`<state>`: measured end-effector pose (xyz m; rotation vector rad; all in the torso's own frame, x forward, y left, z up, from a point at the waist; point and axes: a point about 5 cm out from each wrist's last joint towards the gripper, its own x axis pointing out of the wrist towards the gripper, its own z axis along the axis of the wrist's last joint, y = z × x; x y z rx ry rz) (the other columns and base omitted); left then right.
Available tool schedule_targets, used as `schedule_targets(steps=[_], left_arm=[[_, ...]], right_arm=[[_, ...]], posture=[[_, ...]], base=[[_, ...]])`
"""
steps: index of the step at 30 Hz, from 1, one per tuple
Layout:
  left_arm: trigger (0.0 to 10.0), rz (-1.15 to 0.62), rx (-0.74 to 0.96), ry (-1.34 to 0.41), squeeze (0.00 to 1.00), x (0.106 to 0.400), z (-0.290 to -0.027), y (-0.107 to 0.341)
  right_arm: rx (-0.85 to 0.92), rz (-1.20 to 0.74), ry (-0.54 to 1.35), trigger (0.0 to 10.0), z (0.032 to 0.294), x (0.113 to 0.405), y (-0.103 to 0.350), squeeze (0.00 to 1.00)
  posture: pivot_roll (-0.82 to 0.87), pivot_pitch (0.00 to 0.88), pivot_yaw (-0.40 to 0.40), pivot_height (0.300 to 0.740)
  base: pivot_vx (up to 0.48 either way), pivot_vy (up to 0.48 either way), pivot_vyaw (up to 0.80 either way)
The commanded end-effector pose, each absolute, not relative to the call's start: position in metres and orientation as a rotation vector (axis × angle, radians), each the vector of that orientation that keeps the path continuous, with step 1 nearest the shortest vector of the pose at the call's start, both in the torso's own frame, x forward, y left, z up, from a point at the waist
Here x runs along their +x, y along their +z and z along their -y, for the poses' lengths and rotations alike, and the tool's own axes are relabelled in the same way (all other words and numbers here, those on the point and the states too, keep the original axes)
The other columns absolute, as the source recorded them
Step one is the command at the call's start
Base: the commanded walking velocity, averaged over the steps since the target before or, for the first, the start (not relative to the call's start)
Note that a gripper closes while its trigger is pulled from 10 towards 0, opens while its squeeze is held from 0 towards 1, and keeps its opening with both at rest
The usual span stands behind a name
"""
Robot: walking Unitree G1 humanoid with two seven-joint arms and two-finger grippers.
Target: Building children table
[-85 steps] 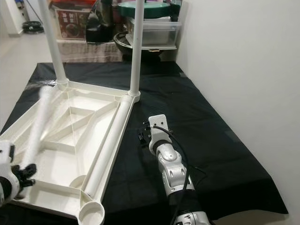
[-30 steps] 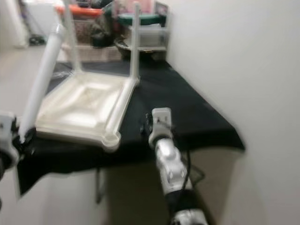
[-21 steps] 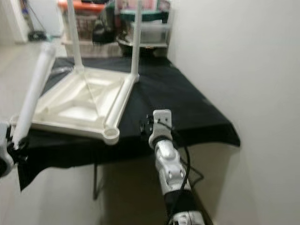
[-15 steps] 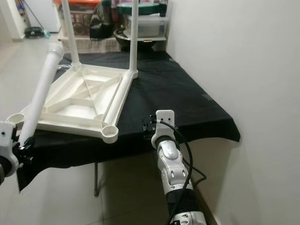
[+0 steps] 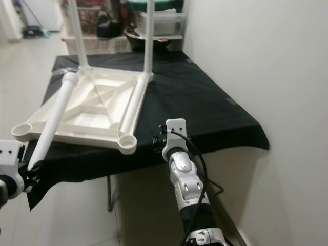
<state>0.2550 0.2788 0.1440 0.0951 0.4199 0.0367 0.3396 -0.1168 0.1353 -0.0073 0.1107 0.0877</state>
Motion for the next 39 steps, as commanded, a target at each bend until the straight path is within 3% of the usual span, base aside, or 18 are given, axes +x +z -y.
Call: schedule_targets(steps=[1, 10, 25, 39], left_arm=[[10.0, -0.439, 0.092, -0.009, 0.0, 0.26, -0.282, 0.147], [10.0, -0.48, 0.042, 0.009, 0.0, 0.288, -0.316, 0.169], [10.0, -0.522, 0.053, 0.063, 0.0, 0.317, -0.345, 0.191], [10.0, -0.566, 0.129, -0.008, 0.0, 0.33, -0.342, 0.192]], right_arm=[[0.008, -0.144, 0.088, 10.0, 0.117, 0.339, 0.13, 0.0], [0.022, -0.17, 0.106, 10.0, 0.113, 0.339, 0.127, 0.0], [0.023, -0.221, 0.159, 10.0, 0.106, 0.335, 0.119, 0.0], [0.019, -0.254, 0.202, 10.0, 0.098, 0.331, 0.115, 0.0]], posture=[[0.07, 0.0, -0.062, 0.74], [0.06, 0.0, -0.049, 0.74], [0.06, 0.0, -0.034, 0.74], [0.06, 0.0, -0.035, 0.74]], base=[[0.0, 0.0, 0.0], [0.0, 0.0, 0.0], [0.0, 0.0, 0.0], [0.0, 0.0, 0.0]])
